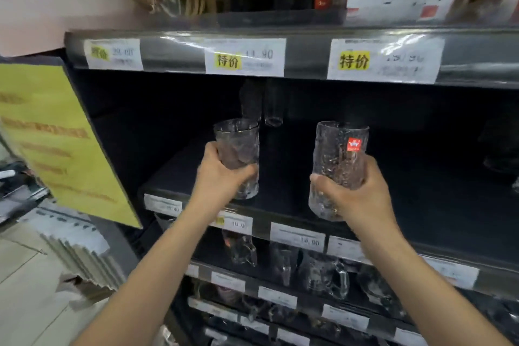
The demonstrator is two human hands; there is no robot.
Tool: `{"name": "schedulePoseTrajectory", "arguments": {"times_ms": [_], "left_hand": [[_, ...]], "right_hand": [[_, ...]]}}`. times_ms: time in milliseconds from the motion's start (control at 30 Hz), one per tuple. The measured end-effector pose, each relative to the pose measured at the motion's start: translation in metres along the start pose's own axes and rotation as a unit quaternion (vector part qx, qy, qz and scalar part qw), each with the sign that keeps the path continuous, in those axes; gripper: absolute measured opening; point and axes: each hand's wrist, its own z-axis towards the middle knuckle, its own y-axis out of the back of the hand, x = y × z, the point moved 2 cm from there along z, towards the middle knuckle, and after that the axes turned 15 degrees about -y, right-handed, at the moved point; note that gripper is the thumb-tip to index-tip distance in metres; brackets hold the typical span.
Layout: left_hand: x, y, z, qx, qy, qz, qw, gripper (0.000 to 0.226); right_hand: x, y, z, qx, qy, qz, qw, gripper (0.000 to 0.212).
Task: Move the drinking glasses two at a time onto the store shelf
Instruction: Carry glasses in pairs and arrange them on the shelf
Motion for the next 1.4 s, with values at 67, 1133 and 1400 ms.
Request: {"name": "schedulePoseTrajectory", "arguments": {"times_ms": [67,1133,1400], "left_hand": [[0.022,0.006,0.029,0.009,-0.004,-0.005,1.0,0.058],[0.175,-0.035,0.247,-0.08,-0.02,-0.118,0.99,0.066],[0.182,-0.046,0.269,-0.101,-0.007,-0.067,0.993,0.059]], "right_hand": [[0.001,-0.02,0.018,-0.017,-0.007,-0.001,1.0,0.059],[-0.02,-0.144,0.231,-0.171,0.011,-0.068,0.983,0.09],[-0.019,-0.144,0.255,-0.18,-0.004,-0.069,0.981,0.078]]}}
